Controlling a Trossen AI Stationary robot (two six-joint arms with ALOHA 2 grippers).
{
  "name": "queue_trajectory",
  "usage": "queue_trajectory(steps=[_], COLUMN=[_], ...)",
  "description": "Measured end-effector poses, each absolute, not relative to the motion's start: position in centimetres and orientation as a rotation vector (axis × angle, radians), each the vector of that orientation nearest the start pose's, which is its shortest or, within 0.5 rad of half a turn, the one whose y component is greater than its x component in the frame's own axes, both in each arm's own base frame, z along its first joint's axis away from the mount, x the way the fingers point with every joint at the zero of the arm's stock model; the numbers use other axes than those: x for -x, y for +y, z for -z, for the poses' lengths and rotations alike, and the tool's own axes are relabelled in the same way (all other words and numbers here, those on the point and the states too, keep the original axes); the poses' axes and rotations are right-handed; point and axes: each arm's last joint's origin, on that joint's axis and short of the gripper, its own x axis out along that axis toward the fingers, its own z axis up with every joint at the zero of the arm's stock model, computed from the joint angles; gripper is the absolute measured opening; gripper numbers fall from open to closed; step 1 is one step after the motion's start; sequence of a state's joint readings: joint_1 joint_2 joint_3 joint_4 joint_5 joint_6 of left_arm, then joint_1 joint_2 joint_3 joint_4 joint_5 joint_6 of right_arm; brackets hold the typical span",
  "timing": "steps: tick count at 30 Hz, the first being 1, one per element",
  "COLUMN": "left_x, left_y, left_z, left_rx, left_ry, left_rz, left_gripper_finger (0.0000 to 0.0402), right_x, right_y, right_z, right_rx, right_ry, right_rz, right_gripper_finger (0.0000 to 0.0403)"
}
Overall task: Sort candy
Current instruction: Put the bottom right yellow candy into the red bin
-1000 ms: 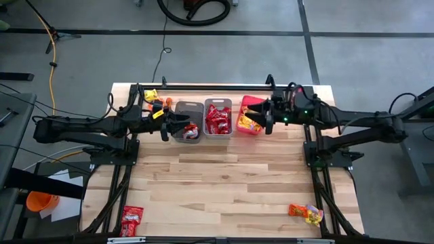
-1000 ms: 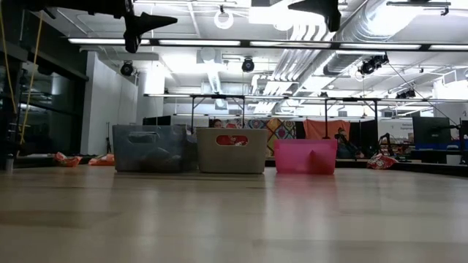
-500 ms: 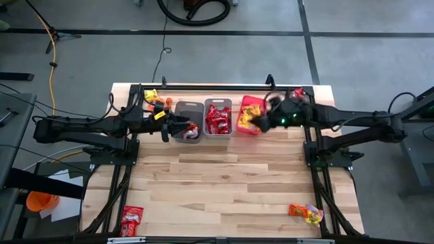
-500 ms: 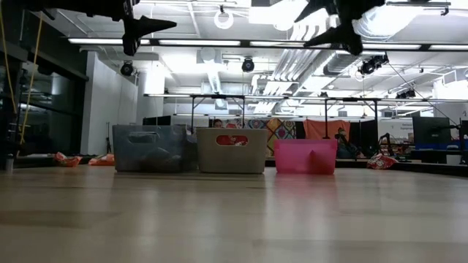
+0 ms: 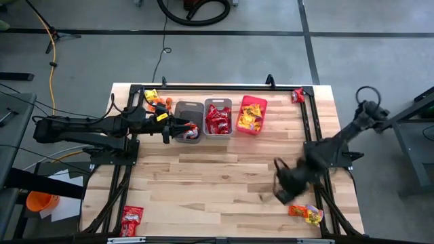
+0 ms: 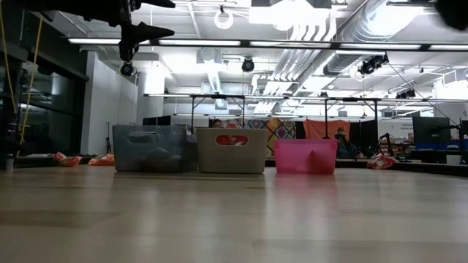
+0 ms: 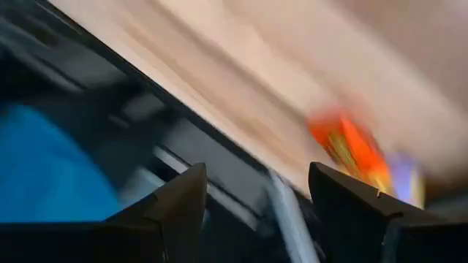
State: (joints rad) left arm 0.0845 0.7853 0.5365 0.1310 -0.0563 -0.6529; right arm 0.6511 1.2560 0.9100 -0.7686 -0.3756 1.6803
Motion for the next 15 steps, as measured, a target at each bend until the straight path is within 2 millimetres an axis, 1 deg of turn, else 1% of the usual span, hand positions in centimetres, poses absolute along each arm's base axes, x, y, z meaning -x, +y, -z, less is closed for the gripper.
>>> queue_trajectory(steps=[3,7,9,12,15], left_x=[-18.1,-18.1,-18.1,-18.1,-18.1], left_y=[1.7,1.7,1.7,1.7,1.7], left_z=[-27.7,-27.7,-27.7,-27.7,-27.7], left_rx=[0.653,0.652,0.652,0.653,0.657], left_ry=[0.068,0.068,0.068,0.068,0.068], left_rz=[-0.174,-0.174,-0.174,-0.174,-0.174], left_gripper_finger=[0.0213,0.0213,0.0213,0.0213,0.0213], right_x=[-16.3,-15.1,-14.8,-14.5,-14.5], right_y=[17.7,19.9,20.5,20.6,20.8], right_z=[-22.5,-19.9,-18.7,-16.8,-15.2], right_rx=[-1.126,-0.983,-0.901,-0.768,-0.663], right_ry=[1.770,1.968,2.037,2.108,2.153], right_rz=[0.304,0.352,0.366,0.420,0.407], right_gripper_finger=[0.0236,0.0236,0.0236,0.0236,0.0236])
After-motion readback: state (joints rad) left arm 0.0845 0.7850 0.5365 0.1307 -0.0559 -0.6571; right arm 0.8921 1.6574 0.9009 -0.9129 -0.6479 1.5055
